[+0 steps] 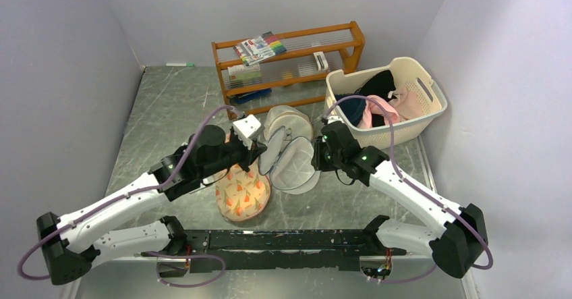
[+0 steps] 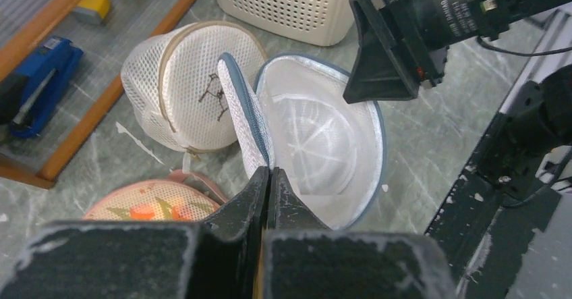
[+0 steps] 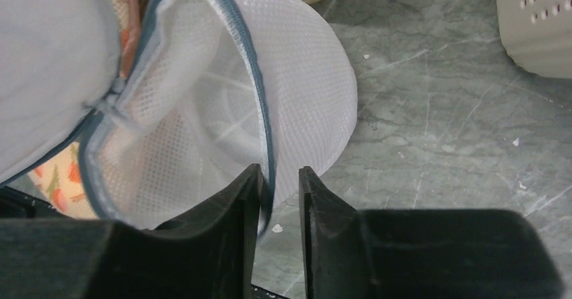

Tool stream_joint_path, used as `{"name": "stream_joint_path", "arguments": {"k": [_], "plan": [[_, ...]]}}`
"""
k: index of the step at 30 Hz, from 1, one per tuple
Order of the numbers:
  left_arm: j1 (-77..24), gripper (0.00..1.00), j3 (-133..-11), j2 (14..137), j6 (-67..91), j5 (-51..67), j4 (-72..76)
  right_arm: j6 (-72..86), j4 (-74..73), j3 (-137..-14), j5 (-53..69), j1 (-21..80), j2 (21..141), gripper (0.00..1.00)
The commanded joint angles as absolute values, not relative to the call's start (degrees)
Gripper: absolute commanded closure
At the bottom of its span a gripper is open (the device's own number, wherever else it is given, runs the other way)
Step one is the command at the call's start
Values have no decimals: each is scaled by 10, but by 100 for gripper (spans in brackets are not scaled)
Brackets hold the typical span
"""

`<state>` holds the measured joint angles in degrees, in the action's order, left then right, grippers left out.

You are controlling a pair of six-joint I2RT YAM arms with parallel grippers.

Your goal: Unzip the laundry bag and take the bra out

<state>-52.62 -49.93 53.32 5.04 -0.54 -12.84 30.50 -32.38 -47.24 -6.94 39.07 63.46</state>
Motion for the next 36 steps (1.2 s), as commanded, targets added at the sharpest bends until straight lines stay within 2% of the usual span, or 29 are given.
{"name": "stream_joint_path", "arguments": {"k": [1,7,12,20,27,36], "plan": [[-579,93,-555,570,6,-112,-128,298,-299,-492,-53,394,585,69],[-666,93,-574,613,-44,-241,-110,288,-322,-537,-97,394,517,55],[-737,93,-618,697,-83,-324,-138,278,-342,-569,-171,394,439,43],[-786,93,-679,858,-101,-324,-136,245,-383,-666,-307,394,329,21],[-791,93,-726,983,-92,-304,-132,211,-405,-709,-371,394,256,16],[-789,93,-755,1097,-86,-324,-113,200,-435,-707,-381,396,238,13]]}}
